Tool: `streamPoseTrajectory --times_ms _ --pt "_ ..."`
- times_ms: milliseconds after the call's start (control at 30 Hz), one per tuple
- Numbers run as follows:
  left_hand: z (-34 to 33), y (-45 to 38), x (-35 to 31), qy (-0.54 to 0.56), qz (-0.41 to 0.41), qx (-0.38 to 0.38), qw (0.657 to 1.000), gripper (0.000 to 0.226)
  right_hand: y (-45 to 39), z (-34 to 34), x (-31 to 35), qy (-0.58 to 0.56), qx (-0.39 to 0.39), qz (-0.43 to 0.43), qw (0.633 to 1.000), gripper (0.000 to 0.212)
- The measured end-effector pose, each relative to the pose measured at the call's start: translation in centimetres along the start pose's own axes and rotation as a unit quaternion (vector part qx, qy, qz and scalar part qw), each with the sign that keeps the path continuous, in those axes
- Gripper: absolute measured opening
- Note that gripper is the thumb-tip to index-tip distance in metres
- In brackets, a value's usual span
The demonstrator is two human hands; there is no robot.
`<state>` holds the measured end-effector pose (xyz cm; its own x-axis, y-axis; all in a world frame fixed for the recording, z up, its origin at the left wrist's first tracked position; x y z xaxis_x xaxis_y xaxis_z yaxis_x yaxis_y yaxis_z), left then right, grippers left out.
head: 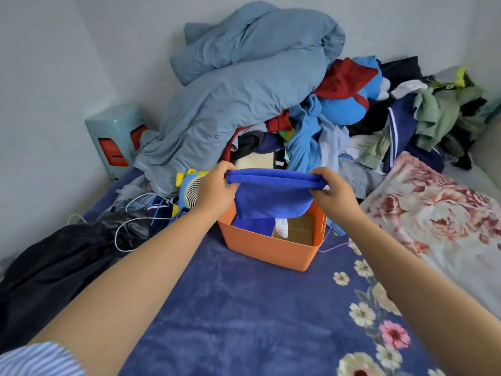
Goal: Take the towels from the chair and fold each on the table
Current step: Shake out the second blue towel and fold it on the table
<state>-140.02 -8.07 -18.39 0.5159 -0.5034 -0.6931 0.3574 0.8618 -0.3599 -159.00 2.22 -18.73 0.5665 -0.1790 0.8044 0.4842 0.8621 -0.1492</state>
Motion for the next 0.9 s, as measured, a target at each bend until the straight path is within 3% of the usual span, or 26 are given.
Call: streamPoseTrajectory --times_ms 233,433,600,767,900 --pt "-8.4 -7.9 5.5 0.141 0.102 0.063 0.983 0.026 -8.0 -3.2 -6.4 -0.021 -0.017 -0.092 0.995 0.028" --pt "-18.5 -10.8 12.6 0.180 0.175 0.186 0.950 0.021 -13.4 -7.9 -14.6 -0.025 0.036 -0.213 0.976 0.058" --pt "-25.9 -11.3 16.8 0.096 0.195 0.279 0.935 0.035 -16.3 -11.5 -21.2 0.045 0.053 -0.348 0.935 0.056" --pt "-33.4 -12.2 20.1 0.029 0.216 0.353 0.910 0.043 -19.0 -14.2 -26.5 0.136 0.062 -0.440 0.886 0.028" --pt "-38.4 -13.0 21.8 -0.009 0.228 0.374 0.899 0.044 -20.9 -16.4 -30.2 0.130 0.042 -0.456 0.880 0.039"
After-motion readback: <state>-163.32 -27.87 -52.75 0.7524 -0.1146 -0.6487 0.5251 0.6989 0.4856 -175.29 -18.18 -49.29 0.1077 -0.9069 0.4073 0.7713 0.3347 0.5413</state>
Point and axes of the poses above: each hand's wrist, its own y-axis away from the middle knuckle, its own z-axis out of the back of the hand, x = y × z, the point moved 2 cm from there along -y, towards the middle knuckle, and after that the axes turned 6 degrees about -z, right-handed, at the moved point
